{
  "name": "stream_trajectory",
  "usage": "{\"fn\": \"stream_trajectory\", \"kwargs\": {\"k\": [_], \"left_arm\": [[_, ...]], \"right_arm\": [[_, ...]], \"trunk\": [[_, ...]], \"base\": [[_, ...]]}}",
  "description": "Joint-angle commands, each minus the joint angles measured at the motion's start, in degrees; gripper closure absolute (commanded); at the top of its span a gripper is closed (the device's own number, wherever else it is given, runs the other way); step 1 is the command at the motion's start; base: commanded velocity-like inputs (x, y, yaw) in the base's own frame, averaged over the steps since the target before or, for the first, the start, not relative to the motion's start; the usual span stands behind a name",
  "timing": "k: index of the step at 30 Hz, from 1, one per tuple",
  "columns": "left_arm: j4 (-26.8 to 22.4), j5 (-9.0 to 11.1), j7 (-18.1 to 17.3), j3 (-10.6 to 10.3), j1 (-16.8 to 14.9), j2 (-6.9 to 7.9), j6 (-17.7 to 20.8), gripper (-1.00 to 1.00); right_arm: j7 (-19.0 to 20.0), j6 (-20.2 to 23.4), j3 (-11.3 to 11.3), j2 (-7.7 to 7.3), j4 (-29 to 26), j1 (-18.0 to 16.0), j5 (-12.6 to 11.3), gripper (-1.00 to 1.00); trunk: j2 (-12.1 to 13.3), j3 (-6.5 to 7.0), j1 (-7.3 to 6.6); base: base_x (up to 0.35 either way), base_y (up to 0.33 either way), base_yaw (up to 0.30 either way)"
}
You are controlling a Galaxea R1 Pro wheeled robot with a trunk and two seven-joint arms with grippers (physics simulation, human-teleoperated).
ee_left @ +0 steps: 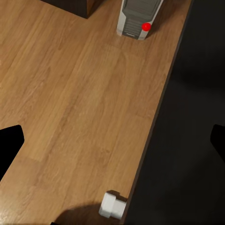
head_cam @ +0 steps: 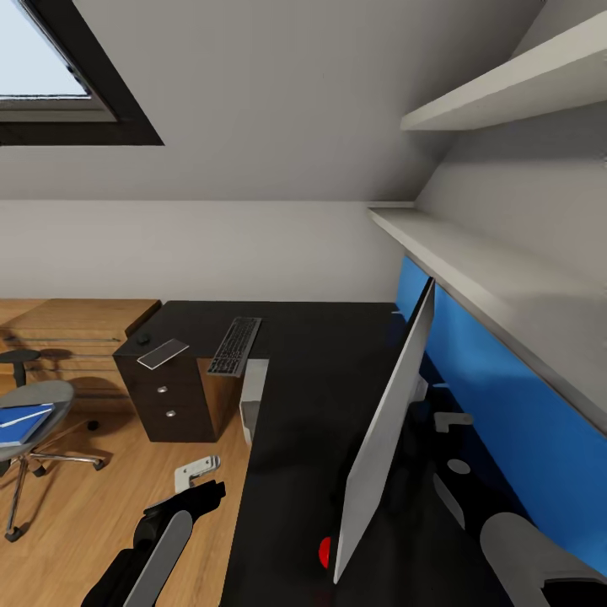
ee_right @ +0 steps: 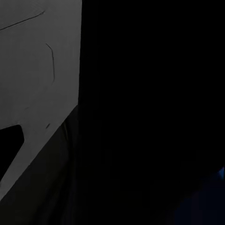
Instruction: In the bedroom, organize the workspace by keeping the computer under the desk, ensuring the monitor is on the desk, placing the keyboard on the desk next to the monitor, placing the mouse on the desk next to the keyboard, moving the folder from the swivel chair onto the desk next to the mouse, stacking the notebook on top of the folder with the pen on top of the notebook, and positioning the swivel chair next to the desk.
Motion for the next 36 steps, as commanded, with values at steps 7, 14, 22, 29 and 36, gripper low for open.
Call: {"fn": "stream_trajectory", "kwargs": {"k": [7, 14, 22, 29, 36], "left_arm": [[-0.07, 0.49, 0.57, -0.09, -0.06, 0.06, 0.03, -1.00], [-0.07, 0.42, 0.59, 0.00, -0.06, 0.06, 0.06, -1.00], [-0.07, 0.39, 0.52, 1.79, -0.06, 0.06, 0.10, -1.00], [-0.07, 0.42, 0.50, 2.19, -0.06, 0.06, 0.10, -1.00], [-0.07, 0.40, 0.48, 2.22, -0.06, 0.06, 0.10, -1.00]], "right_arm": [[-0.33, -0.15, 0.44, -0.03, 0.05, -0.06, -0.23, -1.00], [-0.38, -0.15, 0.45, -0.03, 0.05, -0.06, -0.23, -1.00], [-0.40, -0.22, 0.46, -0.03, 0.05, -0.06, -0.23, -1.00], [-0.40, -0.24, 0.46, -0.03, 0.07, -0.06, -0.23, -1.00], [-0.40, -0.24, 0.46, -0.03, 0.13, -0.06, -0.23, -1.00]], "trunk": [[-0.13, -0.13, 0.03], [-0.13, -0.13, 0.03], [-0.13, -0.13, 0.03], [-0.13, -0.13, 0.03], [-0.13, -0.13, 0.03]], "base": [[-0.181, 0.000, 0.000], [-0.250, 0.000, 0.000], [-0.312, 0.000, 0.000], [-0.334, 0.037, 0.000], [-0.335, 0.070, 0.000]]}}
